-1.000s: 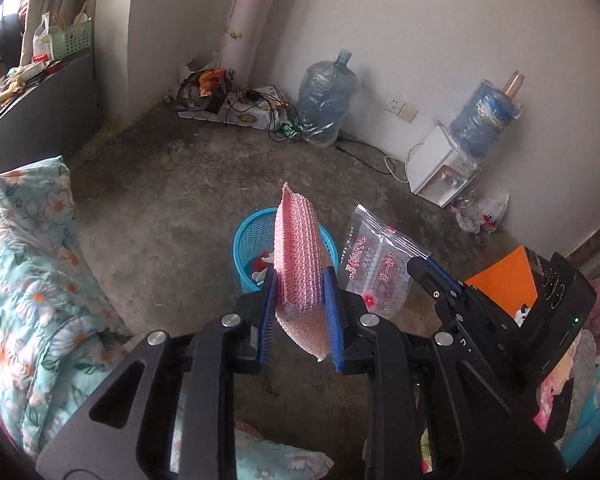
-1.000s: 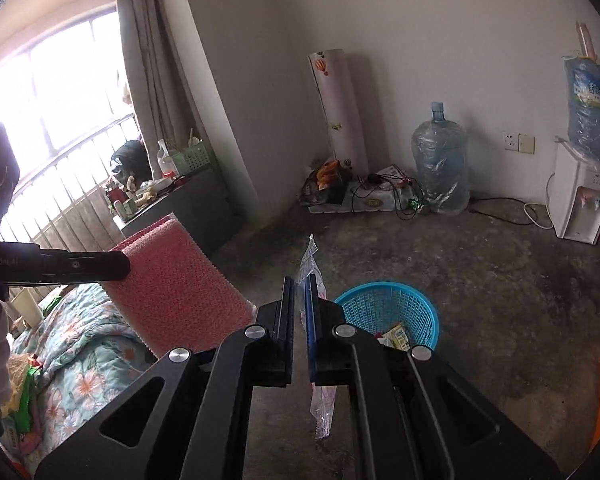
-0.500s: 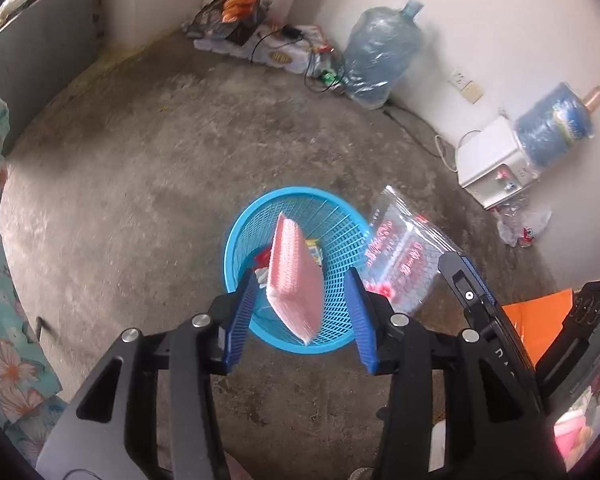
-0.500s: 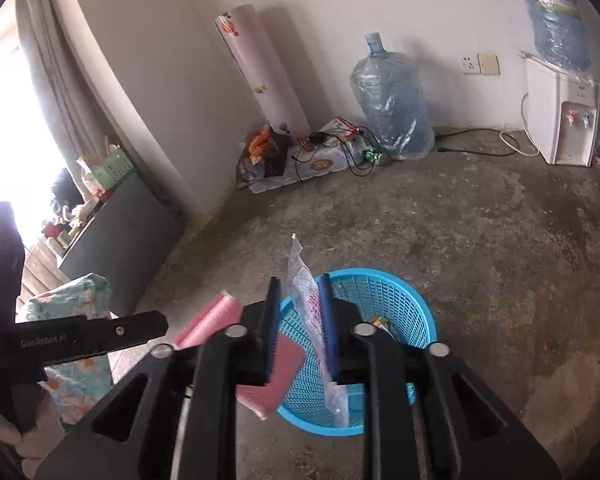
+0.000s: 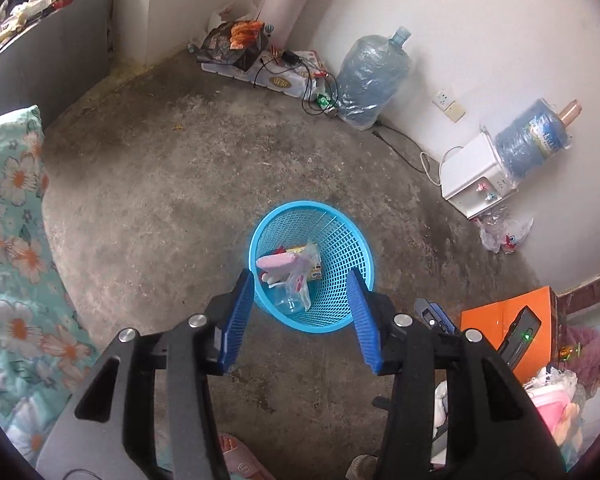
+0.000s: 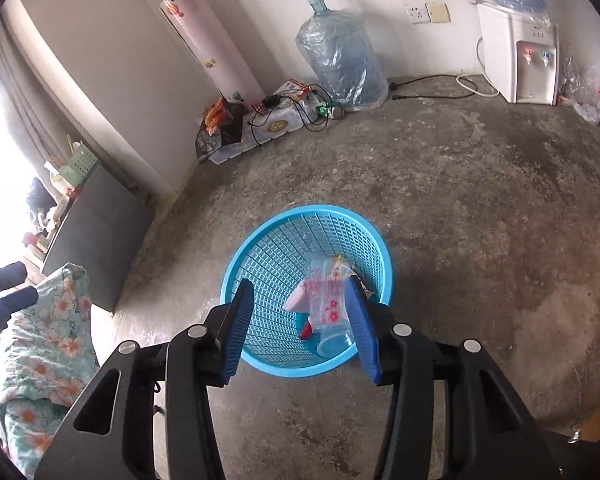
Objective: Collect trash
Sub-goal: 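Carry the pink cloth and plastic bag over the blue wastebasket and open both grippers, then return both grippers from the wastebasket to the bed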
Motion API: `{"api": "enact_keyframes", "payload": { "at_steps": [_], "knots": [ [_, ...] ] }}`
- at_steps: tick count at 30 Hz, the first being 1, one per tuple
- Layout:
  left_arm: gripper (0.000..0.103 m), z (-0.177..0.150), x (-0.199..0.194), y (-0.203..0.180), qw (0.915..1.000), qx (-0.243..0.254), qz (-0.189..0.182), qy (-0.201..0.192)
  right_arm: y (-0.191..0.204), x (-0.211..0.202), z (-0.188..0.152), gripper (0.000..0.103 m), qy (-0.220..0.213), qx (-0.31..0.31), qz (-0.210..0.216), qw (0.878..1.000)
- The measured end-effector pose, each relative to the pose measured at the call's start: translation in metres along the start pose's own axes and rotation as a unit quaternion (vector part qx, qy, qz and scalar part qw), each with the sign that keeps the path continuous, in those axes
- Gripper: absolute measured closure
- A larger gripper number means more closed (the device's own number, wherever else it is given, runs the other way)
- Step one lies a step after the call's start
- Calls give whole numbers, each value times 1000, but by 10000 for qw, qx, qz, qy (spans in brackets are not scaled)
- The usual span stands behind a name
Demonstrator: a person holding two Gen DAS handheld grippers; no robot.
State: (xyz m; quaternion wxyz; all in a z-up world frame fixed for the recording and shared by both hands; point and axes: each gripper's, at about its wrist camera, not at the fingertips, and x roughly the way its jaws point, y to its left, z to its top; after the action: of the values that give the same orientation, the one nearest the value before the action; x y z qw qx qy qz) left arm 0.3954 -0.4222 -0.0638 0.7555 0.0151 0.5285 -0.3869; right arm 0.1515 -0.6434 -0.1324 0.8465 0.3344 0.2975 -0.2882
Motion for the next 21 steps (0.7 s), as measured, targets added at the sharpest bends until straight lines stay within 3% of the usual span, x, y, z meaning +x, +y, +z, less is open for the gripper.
{"api": "enact_keyframes", "payload": {
  "at_steps": [5,9,13,17,21],
  "knots": [
    [58,-27,-125,16,9979,138,-133,-614,55,-66,5,37,-406,-594,491,9962],
    [54,-73,-237,47,9930,93,35,-1175,113,-130,-3,27,-778,-1308,1234,9806],
    [47,-142,-345,84,9804,-180,368,-1929,170,-192,-29,7,-1020,-2166,2074,9485],
    [43,-223,-427,116,9604,-564,718,-2631,217,-235,-67,6,-965,-2753,2675,9183],
    [42,-299,-465,145,9439,-1066,945,-2978,258,-259,-108,6,-350,-3072,3451,8862]
  ]
}}
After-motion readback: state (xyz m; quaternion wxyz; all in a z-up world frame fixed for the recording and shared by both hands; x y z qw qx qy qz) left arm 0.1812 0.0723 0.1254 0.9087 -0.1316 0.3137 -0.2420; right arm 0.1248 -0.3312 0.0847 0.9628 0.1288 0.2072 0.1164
